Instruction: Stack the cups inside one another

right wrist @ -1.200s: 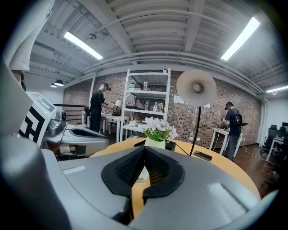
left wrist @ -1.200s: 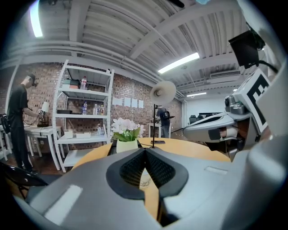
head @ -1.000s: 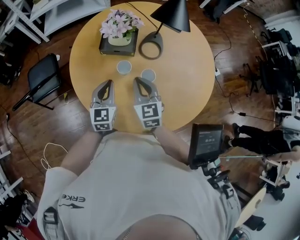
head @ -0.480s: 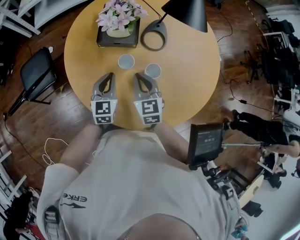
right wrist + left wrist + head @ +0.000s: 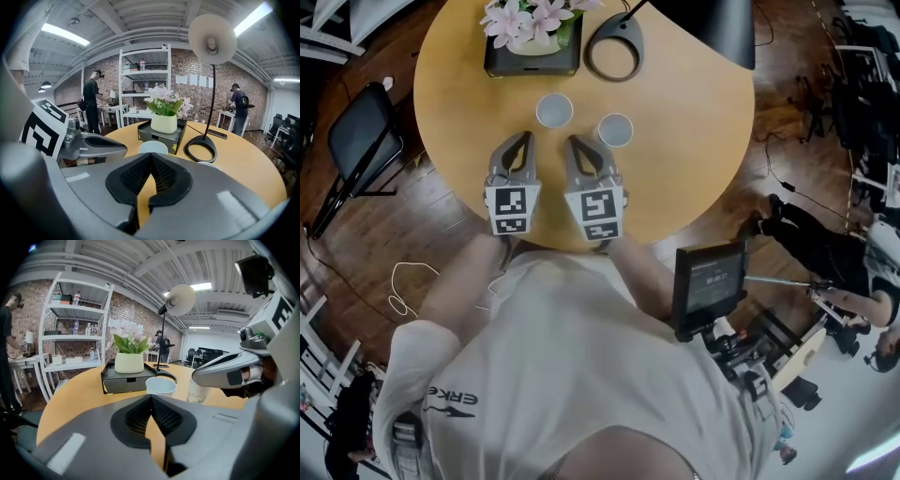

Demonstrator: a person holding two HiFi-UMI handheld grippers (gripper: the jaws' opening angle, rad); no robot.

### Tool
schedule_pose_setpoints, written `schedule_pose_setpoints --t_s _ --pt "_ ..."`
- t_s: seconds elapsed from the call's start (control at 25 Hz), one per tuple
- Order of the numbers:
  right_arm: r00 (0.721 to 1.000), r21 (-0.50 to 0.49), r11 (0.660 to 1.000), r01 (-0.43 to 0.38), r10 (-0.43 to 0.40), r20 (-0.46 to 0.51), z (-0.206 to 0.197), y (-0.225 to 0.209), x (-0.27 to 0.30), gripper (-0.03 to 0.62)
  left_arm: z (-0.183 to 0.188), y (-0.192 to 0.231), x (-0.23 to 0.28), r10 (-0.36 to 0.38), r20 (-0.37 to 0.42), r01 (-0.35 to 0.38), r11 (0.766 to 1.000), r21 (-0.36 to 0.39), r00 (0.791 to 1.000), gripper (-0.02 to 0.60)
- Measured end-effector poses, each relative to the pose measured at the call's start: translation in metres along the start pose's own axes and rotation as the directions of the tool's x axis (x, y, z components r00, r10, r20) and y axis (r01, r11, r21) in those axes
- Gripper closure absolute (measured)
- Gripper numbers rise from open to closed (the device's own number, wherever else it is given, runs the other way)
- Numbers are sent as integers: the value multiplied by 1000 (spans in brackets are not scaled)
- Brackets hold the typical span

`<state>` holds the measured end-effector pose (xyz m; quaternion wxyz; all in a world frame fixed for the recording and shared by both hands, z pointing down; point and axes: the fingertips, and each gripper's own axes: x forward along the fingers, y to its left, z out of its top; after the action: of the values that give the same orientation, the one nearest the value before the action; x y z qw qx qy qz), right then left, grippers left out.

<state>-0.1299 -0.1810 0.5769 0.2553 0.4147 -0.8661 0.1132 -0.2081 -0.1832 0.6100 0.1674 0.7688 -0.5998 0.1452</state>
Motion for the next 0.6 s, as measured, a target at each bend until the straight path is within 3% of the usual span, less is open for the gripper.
schedule_pose_setpoints --t_s 0.48,0.6 --pt "1000 27 1000 -3 3 -29 -9 0 0 580 -10 -13 11 -32 -28 34 995 96 999 578" --pt "999 27 1000 -5 6 -34 -13 0 4 580 -17 -17 21 -56 -38 60 990 128 998 515"
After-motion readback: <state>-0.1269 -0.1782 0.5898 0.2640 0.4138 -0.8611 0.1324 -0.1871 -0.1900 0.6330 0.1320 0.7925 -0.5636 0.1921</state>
